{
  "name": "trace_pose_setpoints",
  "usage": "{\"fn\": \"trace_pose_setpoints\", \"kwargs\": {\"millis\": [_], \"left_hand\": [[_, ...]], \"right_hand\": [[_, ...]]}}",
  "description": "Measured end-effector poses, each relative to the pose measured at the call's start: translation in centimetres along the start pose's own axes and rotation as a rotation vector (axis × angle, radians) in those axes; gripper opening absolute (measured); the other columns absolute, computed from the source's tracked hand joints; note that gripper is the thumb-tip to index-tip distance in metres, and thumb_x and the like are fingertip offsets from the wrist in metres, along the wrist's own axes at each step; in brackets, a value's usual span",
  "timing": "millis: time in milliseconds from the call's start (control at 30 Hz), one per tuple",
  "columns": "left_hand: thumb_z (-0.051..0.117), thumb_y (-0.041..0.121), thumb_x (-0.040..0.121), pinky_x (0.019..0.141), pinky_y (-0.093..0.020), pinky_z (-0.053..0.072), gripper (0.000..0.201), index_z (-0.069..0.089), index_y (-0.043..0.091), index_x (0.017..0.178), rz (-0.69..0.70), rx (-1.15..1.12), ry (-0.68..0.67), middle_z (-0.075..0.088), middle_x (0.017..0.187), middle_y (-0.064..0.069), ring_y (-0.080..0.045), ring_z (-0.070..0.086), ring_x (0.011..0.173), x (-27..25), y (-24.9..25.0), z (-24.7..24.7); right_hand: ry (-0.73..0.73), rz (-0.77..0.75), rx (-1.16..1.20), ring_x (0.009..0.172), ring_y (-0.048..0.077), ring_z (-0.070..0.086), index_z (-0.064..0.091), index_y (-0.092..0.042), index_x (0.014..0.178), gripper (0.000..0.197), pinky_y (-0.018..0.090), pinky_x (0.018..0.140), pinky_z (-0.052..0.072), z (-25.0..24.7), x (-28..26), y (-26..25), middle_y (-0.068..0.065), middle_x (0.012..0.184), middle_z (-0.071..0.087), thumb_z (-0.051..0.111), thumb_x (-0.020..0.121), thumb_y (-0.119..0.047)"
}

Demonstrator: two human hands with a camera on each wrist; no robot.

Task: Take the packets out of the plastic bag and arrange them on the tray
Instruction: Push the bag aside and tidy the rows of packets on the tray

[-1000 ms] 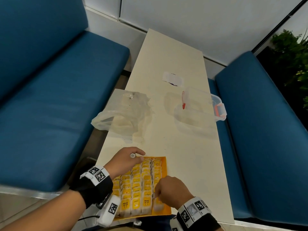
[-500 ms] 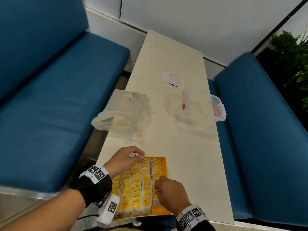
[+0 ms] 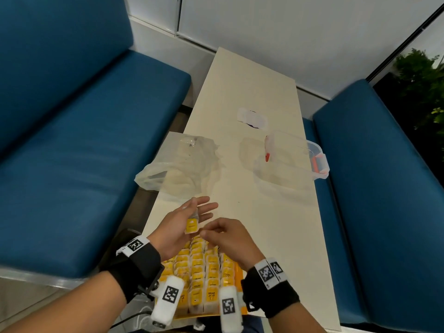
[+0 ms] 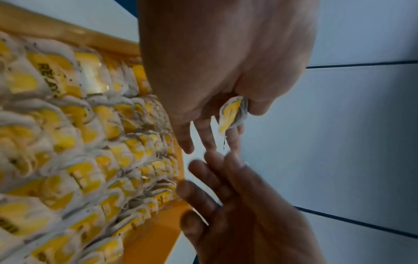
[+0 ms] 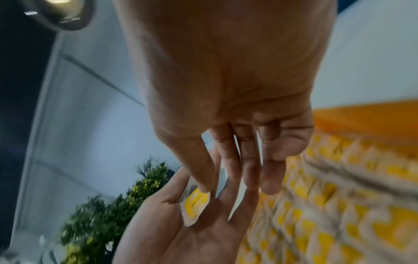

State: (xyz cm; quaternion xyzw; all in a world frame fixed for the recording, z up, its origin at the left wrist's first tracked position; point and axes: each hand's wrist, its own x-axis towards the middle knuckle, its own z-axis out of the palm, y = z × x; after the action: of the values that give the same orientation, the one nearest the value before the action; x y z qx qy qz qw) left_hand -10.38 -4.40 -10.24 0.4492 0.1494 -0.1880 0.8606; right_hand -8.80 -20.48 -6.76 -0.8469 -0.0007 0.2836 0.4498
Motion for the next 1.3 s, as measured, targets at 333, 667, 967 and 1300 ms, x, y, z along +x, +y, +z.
{"fn": "trace_pose_setpoints", "kwargs": {"millis": [333,667,967,1300], "left_hand": [[0.035,0.039,0.109,0.106,-0.050,0.049,0.044,0.059,0.013,0.135,0.064,-0.050,0.014,0.069,0.132,-0.008,-0.027,0.065,0.124,0.1,-0.9,-0.2],[0.055,0.026,0.104,0.096,-0.037,0.054,0.023,0.069,0.021,0.121,0.148,0.269,0.129,0.076,0.116,0.003,-0.018,0.070,0.112,0.1,0.1,-1.9],[0.083,0.038,0.082,0.082,-0.020,0.053,0.025,0.075,0.039,0.105,0.306,0.970,-0.080,0.070,0.104,0.028,0.002,0.064,0.099,0.4,-0.8,-0.2],[0.077,0.033,0.087,0.083,-0.023,0.050,0.013,0.073,0.040,0.097,0.310,1.131,0.022,0.066,0.103,0.019,-0.001,0.060,0.093,-0.1,-1.1,-1.9]], "right_hand": [[0.038,0.088,0.474,0.058,0.021,0.064,0.066,0.002,0.093,0.010,0.025,0.049,0.041,1.8,0.9,-1.0,0.018,0.077,0.068,0.069,0.087,-0.005],[0.224,-0.249,-0.586,0.087,0.016,0.064,0.077,-0.018,0.096,0.015,0.031,0.075,0.051,-4.4,-0.1,-2.0,-0.001,0.092,0.066,0.065,0.093,-0.027],[0.053,-0.222,-0.620,0.082,0.010,0.064,0.076,-0.021,0.092,0.008,0.032,0.076,0.055,-4.8,-1.8,-2.0,-0.007,0.089,0.069,0.070,0.087,-0.023],[-0.139,-0.146,-0.805,0.090,0.014,0.066,0.077,-0.020,0.098,0.020,0.031,0.079,0.055,-3.8,-4.4,0.7,-0.004,0.103,0.073,0.058,0.090,-0.017]]}}
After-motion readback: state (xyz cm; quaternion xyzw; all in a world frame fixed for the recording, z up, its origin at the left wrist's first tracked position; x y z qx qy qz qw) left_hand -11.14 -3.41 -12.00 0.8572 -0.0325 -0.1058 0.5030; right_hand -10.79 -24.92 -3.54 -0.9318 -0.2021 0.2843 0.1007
